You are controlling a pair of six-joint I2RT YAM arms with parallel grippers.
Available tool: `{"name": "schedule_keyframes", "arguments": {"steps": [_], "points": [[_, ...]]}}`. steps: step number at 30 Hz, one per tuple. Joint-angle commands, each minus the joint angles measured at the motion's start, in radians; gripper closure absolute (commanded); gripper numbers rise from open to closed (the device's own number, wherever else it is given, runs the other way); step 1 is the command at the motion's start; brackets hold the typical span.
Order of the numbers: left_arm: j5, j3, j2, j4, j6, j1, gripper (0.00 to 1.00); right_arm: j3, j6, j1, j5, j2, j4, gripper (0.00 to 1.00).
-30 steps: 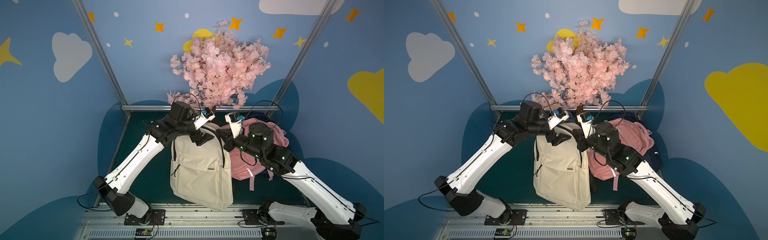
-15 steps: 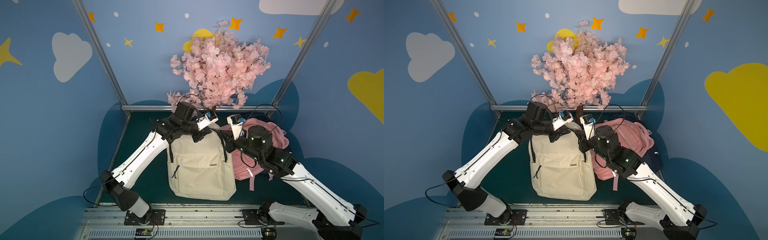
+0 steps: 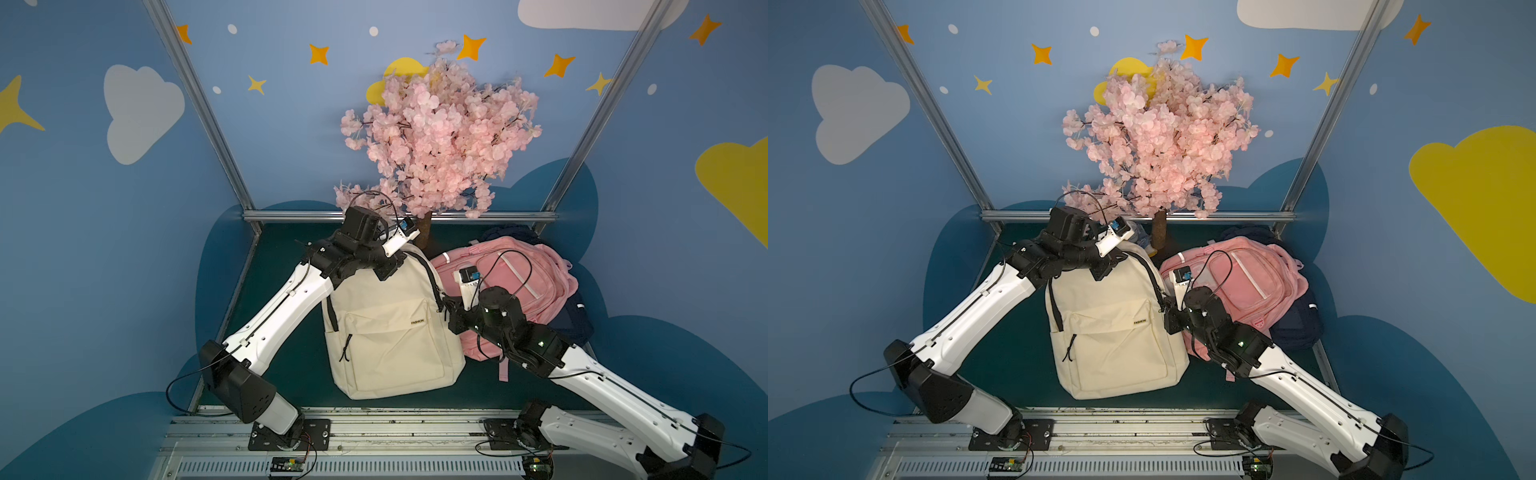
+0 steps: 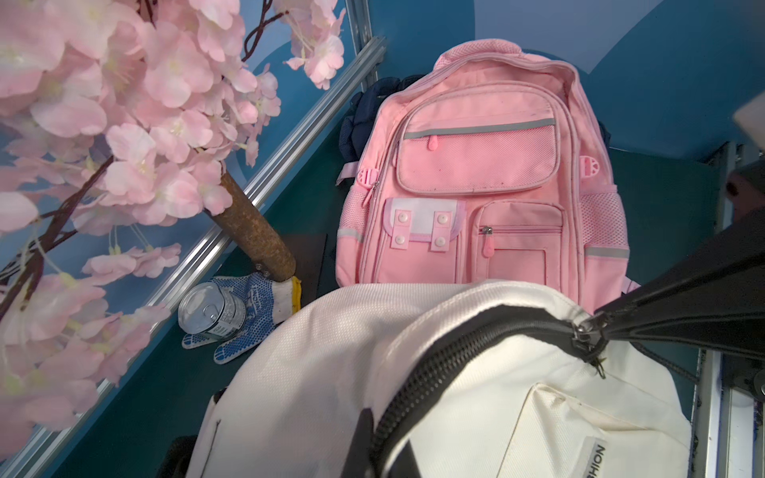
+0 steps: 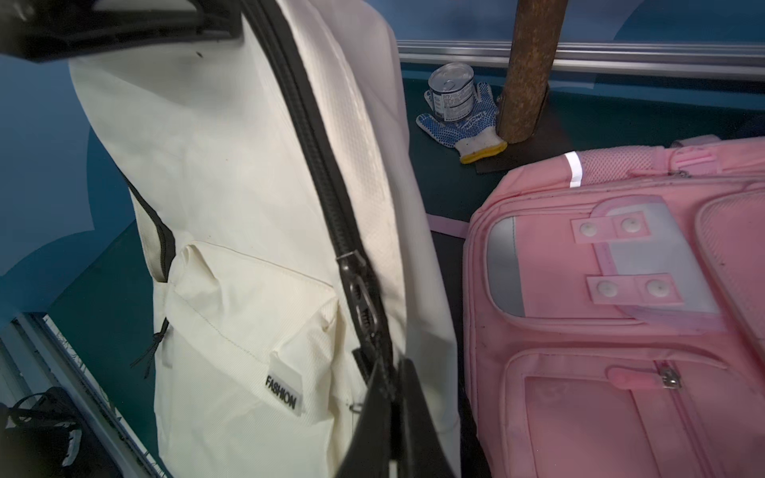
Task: Zip up the backpack
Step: Zip the zipper on the backpack.
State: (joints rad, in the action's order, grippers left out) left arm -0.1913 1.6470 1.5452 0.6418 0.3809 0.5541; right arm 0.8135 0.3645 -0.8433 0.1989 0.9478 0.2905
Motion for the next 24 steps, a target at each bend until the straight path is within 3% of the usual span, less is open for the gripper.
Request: {"name": "schedule_keyframes", "arguments": {"steps": [1, 7, 8, 13, 14, 17, 23, 24], "points": [[0.124, 0.016, -0.021, -0.085, -0.029, -0.038, 0.97, -0.083, 0.088, 0.004, -0.028, -0.024, 0.001, 1.00], [0.128, 0.019, 0.013, -0.108, -0.045, -0.042, 0.97, -0.184, 0.150, 0.003, -0.087, -0.007, -0.081, 1.00], [0.118, 0.021, 0.020, -0.113, -0.056, -0.042, 0.93, -0.183, 0.153, 0.003, -0.099, 0.003, -0.097, 1.00], [0.127, 0.046, 0.032, -0.089, -0.237, -0.037, 0.46, -0.147, 0.177, 0.003, -0.100, 0.072, -0.153, 1.00], [0.154, 0.033, 0.018, -0.086, -0.292, -0.037, 0.40, -0.148, 0.186, 0.004, -0.086, 0.082, -0.158, 1.00], [0.294, -0.121, -0.092, -0.107, -0.520, -0.045, 0.23, -0.120, 0.220, 0.008, -0.027, 0.114, -0.151, 1.00], [0.376, -0.616, -0.392, -0.127, -0.887, -0.056, 0.18, -0.170, 0.264, 0.021, 0.000, 0.139, -0.161, 1.00], [0.363, -0.698, -0.425, -0.128, -0.931, -0.056, 0.18, -0.175, 0.263, 0.021, -0.006, 0.144, -0.160, 0.94]]}}
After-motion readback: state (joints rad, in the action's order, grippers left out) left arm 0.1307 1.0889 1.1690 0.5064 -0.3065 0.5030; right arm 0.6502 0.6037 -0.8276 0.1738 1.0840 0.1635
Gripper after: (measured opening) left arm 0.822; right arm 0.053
